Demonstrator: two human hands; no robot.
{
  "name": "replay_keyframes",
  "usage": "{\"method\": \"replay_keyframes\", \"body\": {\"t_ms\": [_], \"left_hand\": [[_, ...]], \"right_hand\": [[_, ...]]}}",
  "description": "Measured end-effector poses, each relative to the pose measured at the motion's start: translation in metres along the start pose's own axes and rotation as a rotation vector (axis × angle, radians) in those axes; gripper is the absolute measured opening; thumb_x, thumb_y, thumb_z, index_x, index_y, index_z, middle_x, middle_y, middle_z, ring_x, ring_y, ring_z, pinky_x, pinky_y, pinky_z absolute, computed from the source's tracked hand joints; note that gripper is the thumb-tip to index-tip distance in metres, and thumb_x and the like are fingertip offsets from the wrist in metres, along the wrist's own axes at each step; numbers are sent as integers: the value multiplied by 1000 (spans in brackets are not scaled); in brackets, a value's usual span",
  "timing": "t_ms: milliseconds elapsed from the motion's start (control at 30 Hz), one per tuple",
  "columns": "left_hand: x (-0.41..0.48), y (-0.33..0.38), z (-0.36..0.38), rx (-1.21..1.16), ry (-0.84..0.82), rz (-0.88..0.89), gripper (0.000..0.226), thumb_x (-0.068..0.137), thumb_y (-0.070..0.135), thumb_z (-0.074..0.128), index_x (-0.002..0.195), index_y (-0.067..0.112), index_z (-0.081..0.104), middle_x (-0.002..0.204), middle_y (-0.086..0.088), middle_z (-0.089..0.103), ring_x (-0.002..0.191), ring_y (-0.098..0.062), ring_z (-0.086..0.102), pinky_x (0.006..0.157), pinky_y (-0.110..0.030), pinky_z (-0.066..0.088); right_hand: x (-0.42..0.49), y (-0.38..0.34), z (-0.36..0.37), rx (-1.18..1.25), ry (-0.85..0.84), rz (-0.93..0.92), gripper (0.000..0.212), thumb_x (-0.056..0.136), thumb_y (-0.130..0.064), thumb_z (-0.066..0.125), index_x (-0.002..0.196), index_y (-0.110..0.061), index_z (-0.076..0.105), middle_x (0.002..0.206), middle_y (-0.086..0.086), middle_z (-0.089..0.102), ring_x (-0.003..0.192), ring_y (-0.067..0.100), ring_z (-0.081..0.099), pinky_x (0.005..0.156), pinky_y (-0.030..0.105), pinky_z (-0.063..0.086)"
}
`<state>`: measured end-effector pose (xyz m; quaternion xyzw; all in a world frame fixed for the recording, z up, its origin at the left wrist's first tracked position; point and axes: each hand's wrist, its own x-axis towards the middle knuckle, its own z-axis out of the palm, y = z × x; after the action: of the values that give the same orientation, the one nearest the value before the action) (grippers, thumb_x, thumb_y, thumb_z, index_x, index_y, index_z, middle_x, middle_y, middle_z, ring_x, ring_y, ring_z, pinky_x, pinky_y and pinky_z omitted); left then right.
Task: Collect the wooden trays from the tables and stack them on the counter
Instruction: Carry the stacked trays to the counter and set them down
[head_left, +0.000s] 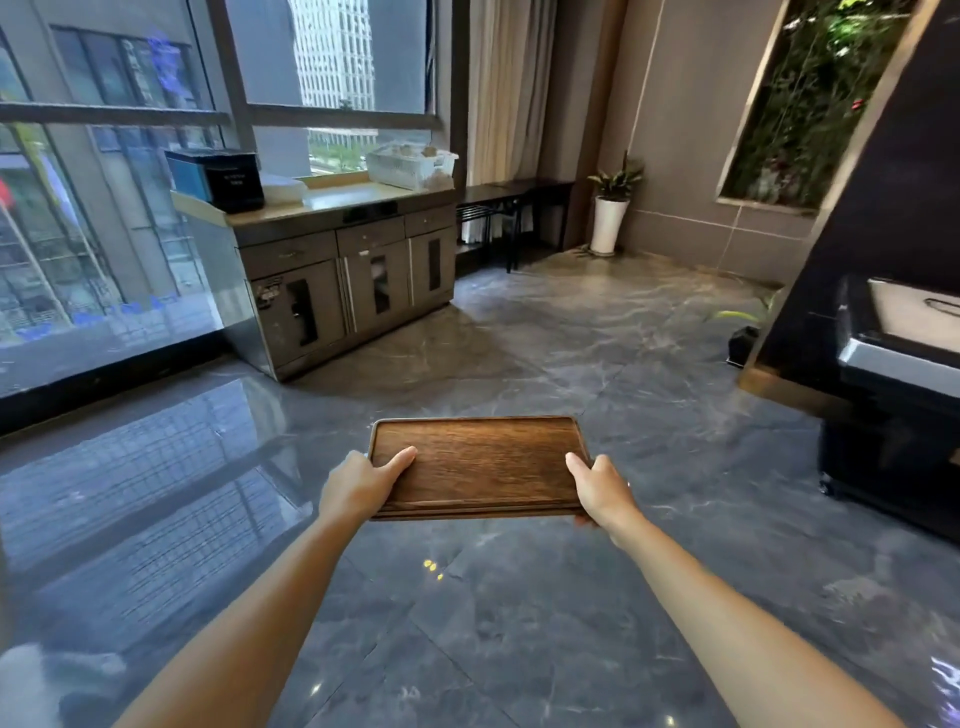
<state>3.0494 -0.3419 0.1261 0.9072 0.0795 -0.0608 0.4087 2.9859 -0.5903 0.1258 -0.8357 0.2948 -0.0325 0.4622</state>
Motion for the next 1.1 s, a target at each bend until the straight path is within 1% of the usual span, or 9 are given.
{"method": "replay_keyframes", "body": {"t_ms": [167, 300, 433, 500, 600, 700, 800, 900, 1100], "left_hand": [[118, 48, 20, -53, 67, -68, 71, 78, 64, 54, 106, -1, 56, 107, -17, 65, 99, -33, 61, 79, -38, 46], [201, 82, 23, -64, 108, -105, 74, 76, 66, 55, 107, 0, 56, 106, -17, 66, 98, -32, 62, 81, -40, 49], [277, 101, 27, -45, 146, -135, 70, 77, 64, 56, 102, -1, 60, 101, -17, 67, 95, -32, 63, 77, -38, 48], [320, 106, 32, -54, 150, -155, 69, 78, 63, 57, 103, -1, 59, 100, -16, 67, 94, -32, 63, 81, -40, 50], [395, 108, 40, -64, 135, -171, 73, 75, 67, 55, 102, 0, 61, 100, -16, 69, 92, -31, 64, 80, -41, 52], [481, 118, 42, -81, 148, -178, 70, 77, 64, 56, 98, -2, 58, 99, -18, 66, 97, -33, 62, 78, -39, 49], [571, 138, 34, -90, 159, -192, 72, 76, 66, 56, 101, -1, 57, 103, -18, 65, 99, -35, 61, 80, -39, 48], [657, 163, 22, -96, 159, -188, 73, 75, 66, 56, 104, -1, 59, 108, -18, 66, 100, -35, 61, 77, -38, 44], [792, 216, 19, -146, 183, -186, 69, 76, 61, 60, 105, -2, 58, 111, -20, 65, 104, -36, 60, 83, -39, 46]], "right_hand": [[143, -53, 11, -23, -61, -75, 34, 95, -38, 40, 95, -5, 40, 95, 13, 52, 62, 28, 55, 25, 16, 35], [231, -99, 24, -9, -106, -94, 35, 94, -41, 40, 94, -5, 41, 81, 7, 50, 63, 27, 57, 60, 38, 54], [313, -129, 51, -17, -165, -101, 35, 94, -41, 41, 94, -6, 41, 93, 14, 56, 82, 36, 64, 65, 42, 53], [358, -143, 70, -43, -176, -107, 34, 94, -41, 41, 95, -6, 40, 101, 16, 55, 92, 37, 63, 53, 32, 53], [427, -170, 101, -49, -199, -116, 33, 96, -38, 41, 95, -5, 40, 90, 9, 48, 66, 26, 58, 32, 24, 45], [505, -204, 137, -68, -198, -148, 34, 94, -41, 42, 94, -7, 40, 103, 17, 57, 75, 32, 60, 33, 18, 40], [581, -250, 168, -41, -197, -145, 35, 93, -41, 43, 93, -7, 39, 109, 23, 60, 69, 29, 54, 40, 26, 38], [644, -303, 185, 12, -220, -128, 31, 95, -36, 43, 96, -5, 39, 101, 14, 50, 60, 24, 52, 24, 17, 35], [770, -377, 208, 30, -217, -136, 30, 96, -35, 42, 98, -6, 38, 103, 13, 48, 58, 22, 49, 21, 10, 28]]}}
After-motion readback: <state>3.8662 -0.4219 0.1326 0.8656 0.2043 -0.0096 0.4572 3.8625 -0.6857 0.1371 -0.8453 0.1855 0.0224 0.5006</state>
